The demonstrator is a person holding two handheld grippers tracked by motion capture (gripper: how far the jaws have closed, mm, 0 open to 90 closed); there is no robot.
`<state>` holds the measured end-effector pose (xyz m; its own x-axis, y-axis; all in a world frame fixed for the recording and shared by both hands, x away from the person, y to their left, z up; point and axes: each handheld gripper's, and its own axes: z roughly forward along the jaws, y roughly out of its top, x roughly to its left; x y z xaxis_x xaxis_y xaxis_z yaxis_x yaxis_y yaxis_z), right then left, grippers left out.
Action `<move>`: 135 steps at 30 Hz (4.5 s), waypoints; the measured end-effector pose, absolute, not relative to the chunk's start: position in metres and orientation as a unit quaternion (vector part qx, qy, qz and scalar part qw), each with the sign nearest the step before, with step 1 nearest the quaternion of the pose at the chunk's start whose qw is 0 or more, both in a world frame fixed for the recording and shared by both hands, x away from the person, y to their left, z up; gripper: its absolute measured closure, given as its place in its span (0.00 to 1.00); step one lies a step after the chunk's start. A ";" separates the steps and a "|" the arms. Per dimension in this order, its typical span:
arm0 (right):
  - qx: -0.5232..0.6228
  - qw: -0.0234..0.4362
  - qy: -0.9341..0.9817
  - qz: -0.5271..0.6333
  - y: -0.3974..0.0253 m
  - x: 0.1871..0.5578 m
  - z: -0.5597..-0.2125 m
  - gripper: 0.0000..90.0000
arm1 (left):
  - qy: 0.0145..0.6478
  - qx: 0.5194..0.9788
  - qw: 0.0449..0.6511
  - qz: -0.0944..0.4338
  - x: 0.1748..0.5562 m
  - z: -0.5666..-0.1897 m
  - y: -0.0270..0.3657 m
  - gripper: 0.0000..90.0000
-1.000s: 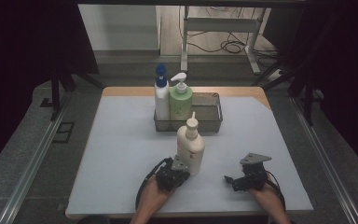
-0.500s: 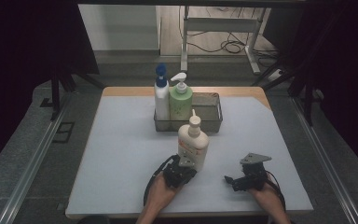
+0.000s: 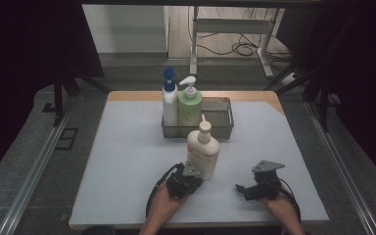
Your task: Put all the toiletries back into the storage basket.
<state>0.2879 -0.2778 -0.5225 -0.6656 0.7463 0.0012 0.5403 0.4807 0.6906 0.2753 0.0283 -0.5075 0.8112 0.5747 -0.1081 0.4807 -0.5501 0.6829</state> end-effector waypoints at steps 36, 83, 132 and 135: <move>0.357 0.138 0.844 0.375 -0.275 0.277 -0.500 0.02 | 0.390 0.846 0.336 0.143 0.258 -0.521 0.113 0.13; 0.299 0.128 0.834 0.447 -0.200 0.296 -0.438 0.07 | 0.390 0.842 0.342 0.147 0.256 -0.523 0.114 0.14; 0.284 0.139 0.845 0.430 -0.145 0.328 -0.421 0.41 | 0.389 0.843 0.341 0.149 0.256 -0.523 0.114 0.14; 0.289 0.134 0.844 0.430 -0.146 0.327 -0.421 0.42 | 0.389 0.843 0.341 0.149 0.256 -0.523 0.114 0.15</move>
